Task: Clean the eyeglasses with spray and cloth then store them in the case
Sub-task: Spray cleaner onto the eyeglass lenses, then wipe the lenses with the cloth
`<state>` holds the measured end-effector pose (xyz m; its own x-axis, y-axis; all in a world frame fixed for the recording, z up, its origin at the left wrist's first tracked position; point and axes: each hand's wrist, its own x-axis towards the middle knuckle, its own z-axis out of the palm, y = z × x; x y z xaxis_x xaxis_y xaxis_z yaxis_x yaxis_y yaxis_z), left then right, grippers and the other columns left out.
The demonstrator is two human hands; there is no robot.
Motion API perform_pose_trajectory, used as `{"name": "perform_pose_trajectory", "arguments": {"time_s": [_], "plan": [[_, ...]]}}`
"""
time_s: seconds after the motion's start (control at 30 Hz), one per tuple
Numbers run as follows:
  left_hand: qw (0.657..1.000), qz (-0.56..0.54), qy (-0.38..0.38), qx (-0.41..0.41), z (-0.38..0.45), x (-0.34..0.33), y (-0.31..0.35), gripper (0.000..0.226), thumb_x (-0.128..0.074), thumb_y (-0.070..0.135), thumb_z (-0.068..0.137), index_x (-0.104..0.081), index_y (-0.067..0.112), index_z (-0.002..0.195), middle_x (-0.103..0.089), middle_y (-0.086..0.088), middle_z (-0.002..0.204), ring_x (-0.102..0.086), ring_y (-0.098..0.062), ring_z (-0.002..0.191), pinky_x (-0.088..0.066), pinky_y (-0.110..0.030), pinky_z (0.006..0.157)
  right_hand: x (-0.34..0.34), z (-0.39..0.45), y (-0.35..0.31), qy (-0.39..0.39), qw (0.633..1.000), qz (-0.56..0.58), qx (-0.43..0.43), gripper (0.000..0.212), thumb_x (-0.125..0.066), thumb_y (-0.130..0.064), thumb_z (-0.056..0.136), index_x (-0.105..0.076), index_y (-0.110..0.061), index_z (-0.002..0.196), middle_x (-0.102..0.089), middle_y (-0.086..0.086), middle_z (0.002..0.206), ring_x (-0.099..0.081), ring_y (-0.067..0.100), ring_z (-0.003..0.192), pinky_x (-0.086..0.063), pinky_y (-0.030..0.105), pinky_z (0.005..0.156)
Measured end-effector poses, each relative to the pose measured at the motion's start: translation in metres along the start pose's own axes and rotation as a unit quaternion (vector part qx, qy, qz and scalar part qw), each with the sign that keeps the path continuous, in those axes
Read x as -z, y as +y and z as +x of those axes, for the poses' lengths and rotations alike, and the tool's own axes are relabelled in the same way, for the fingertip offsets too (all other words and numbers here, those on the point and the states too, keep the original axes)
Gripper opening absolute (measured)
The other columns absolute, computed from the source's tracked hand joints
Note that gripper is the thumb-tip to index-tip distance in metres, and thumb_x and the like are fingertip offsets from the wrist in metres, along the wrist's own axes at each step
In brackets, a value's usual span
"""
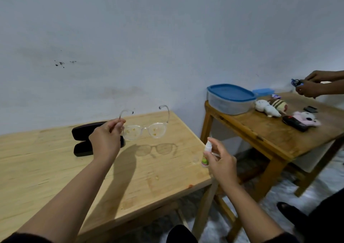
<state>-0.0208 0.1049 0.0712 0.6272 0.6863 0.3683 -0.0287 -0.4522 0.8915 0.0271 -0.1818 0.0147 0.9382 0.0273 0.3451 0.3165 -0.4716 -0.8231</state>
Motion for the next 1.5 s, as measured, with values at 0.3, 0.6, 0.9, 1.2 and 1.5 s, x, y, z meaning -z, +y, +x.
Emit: {"name": "perform_pose_trajectory", "arguments": {"time_s": [0.3,0.6,0.9,1.2,1.5], "plan": [[1.000,0.010,-0.001,0.001,-0.001,0.001,-0.003,0.019,-0.054,0.019,0.091,-0.071,0.016,0.100,-0.070,-0.001,0.089,-0.059,-0.006,0.083,-0.036,-0.016,0.079,-0.001,0.002,0.006,-0.003,0.999,-0.040,0.022,0.045,-0.058,-0.015,0.089,-0.048,-0.029,0.131,-0.059,0.005,0.123,-0.059,0.010,0.099,-0.051,0.014,0.074],[1.000,0.003,0.015,-0.001,0.002,0.018,-0.002,0.019,-0.054,0.018,0.091,-0.071,0.013,0.099,-0.069,-0.003,0.085,-0.057,-0.012,0.080,-0.033,0.000,0.065,0.000,0.007,-0.028,-0.013,0.977,-0.174,0.123,0.050,-0.048,-0.027,0.094,-0.034,-0.020,0.141,-0.031,0.001,0.150,-0.028,0.015,0.138,-0.025,0.022,0.104],[0.997,0.010,0.070,0.020,0.009,0.070,-0.010,0.019,-0.055,0.018,0.090,-0.071,0.016,0.099,-0.073,-0.005,0.094,-0.063,-0.014,0.091,-0.037,-0.020,0.079,-0.069,0.025,-0.082,-0.117,0.958,-0.170,0.200,0.044,-0.047,-0.027,0.093,-0.044,-0.012,0.135,-0.045,0.005,0.142,-0.041,0.019,0.131,-0.031,0.027,0.106],[0.983,0.050,0.169,0.055,0.013,0.166,-0.041,0.019,-0.053,0.017,0.091,-0.070,0.015,0.099,-0.072,-0.008,0.088,-0.060,-0.010,0.084,-0.035,-0.016,0.074,-0.188,0.008,-0.114,-0.271,0.939,-0.110,0.179,0.043,-0.047,-0.026,0.091,-0.047,-0.017,0.132,-0.049,0.002,0.137,-0.047,0.019,0.124,-0.035,0.026,0.101],[0.966,0.084,0.227,0.093,0.013,0.219,-0.075,0.019,-0.053,0.013,0.091,-0.071,0.013,0.098,-0.069,0.000,0.094,-0.061,-0.009,0.080,-0.038,-0.004,0.068,-0.245,0.020,-0.137,-0.348,0.907,-0.089,0.220,0.038,-0.042,-0.024,0.092,-0.053,-0.025,0.128,-0.053,-0.002,0.135,-0.050,0.018,0.120,-0.044,0.033,0.097]]}}
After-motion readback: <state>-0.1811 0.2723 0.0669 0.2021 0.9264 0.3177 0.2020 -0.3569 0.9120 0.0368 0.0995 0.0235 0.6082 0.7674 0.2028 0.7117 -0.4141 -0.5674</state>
